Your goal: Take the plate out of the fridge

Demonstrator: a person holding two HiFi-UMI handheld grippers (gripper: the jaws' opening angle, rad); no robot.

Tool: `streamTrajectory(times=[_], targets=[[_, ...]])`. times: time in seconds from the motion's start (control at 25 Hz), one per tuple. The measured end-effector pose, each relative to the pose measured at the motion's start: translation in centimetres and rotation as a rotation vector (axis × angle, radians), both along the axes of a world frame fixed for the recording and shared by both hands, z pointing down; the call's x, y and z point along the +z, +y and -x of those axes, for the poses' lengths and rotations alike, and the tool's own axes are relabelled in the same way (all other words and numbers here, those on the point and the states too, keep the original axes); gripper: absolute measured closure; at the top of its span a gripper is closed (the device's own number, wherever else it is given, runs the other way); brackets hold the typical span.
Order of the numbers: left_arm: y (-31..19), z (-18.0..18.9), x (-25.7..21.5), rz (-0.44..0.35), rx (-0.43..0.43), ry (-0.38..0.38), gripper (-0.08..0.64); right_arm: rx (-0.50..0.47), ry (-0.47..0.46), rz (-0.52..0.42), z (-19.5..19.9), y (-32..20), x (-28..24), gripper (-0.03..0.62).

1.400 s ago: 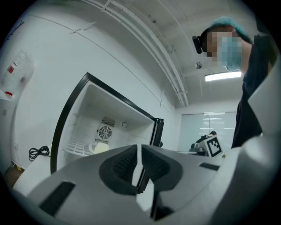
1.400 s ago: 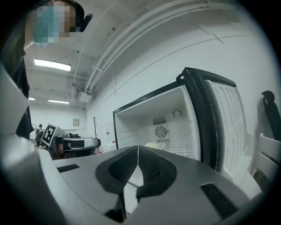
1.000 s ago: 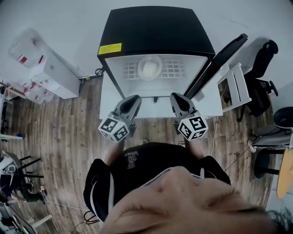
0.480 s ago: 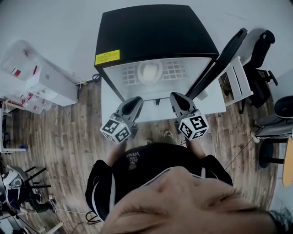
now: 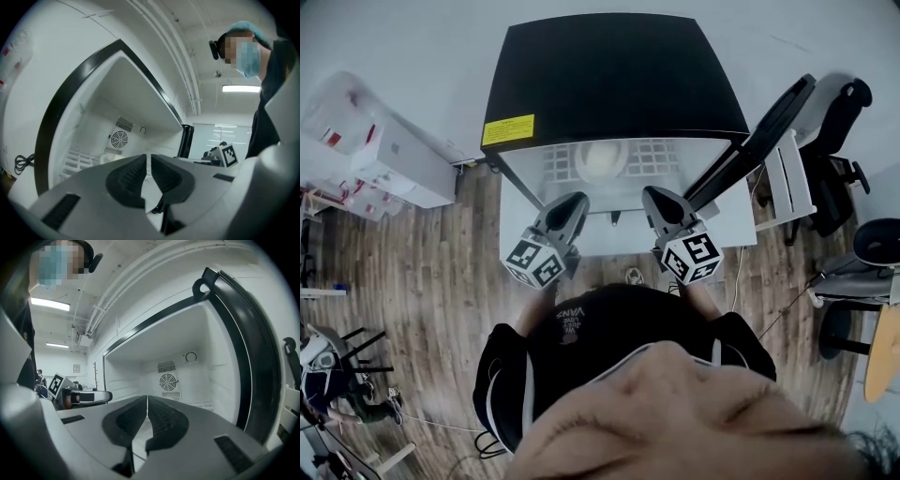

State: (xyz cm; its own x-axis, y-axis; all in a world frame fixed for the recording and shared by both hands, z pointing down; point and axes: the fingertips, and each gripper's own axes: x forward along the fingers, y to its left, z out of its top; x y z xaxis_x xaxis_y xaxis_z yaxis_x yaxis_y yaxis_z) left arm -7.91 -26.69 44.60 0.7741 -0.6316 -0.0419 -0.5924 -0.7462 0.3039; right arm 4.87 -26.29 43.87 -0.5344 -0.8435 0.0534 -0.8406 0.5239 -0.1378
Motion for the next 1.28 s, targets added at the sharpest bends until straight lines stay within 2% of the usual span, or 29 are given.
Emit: streamTrajectory(times=[0.2, 0.44, 0.68, 0.8, 0.92, 1.28], targets=[[-1.4, -0.3, 0.5, 0.035, -0.036, 0.024, 0.522, -0.029, 0.006, 0.001, -0.3, -1.2, 0.1, 0.58], [-2.7, 0.0, 2.4, 0.147, -0.087, 0.061, 0.52, -0.046, 0.003, 0.009, -0.6, -2.2, 0.5, 0.58], [-3.9, 0.3, 4.4, 0.31, -0.134, 0.154, 0.52, -0.061, 0.002, 0.01, -0.6, -2.6, 0.4, 0.58], [-4.1, 0.2, 5.2, 0.397, -0.135, 0.224, 0.518, -0.065, 0.0, 0.011, -0.6, -2.7, 0.4, 0.58], [-4.4, -0.1, 5.8, 0.483, -0.124, 0.306, 0.44, -0.07, 0.001, 0.009, -0.7, -2.8, 0.4, 0.58], [-5.4, -0.6, 6.5, 0.628, -0.148, 0.464, 0.385, -0.061, -0.006, 0.008, -1.3, -2.8, 0.5, 0.58]])
